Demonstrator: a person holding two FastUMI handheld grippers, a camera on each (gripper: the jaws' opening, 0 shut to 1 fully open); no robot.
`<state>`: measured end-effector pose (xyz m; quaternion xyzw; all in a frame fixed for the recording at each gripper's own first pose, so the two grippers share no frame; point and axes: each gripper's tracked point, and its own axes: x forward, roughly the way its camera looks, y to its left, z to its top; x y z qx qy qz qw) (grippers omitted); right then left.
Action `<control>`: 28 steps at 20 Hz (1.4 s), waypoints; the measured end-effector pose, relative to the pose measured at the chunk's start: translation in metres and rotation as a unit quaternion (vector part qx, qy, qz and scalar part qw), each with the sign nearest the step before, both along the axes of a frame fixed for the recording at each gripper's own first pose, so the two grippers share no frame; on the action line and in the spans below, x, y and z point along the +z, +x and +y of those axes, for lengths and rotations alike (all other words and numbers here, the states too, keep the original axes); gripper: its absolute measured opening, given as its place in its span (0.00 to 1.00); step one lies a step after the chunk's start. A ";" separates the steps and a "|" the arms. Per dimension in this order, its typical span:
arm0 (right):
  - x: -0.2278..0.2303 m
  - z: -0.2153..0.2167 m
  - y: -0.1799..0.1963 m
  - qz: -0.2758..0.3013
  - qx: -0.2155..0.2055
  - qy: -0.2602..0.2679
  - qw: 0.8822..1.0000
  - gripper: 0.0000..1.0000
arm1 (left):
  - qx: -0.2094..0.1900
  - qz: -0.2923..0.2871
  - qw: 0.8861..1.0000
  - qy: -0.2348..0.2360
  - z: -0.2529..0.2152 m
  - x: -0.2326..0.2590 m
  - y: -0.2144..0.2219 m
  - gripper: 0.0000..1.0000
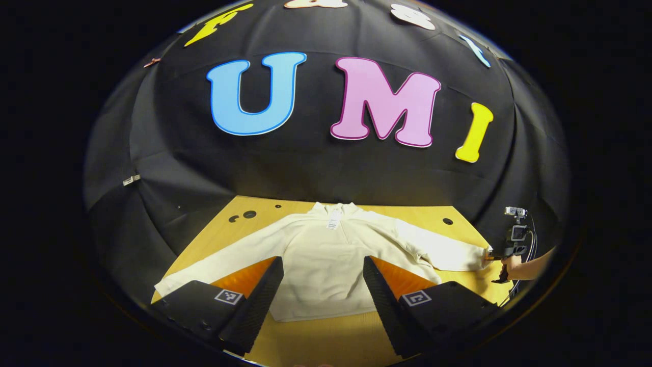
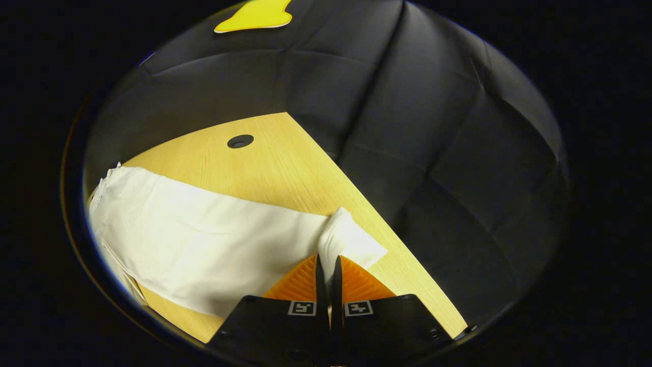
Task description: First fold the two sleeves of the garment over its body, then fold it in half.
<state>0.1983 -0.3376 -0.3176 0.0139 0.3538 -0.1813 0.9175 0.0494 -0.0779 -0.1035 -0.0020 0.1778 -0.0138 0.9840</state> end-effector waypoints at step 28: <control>0.190 0.386 0.125 -0.127 0.301 -0.010 0.945 0.05 | 0.108 -0.055 0.992 -0.039 0.114 0.038 -0.022 0.97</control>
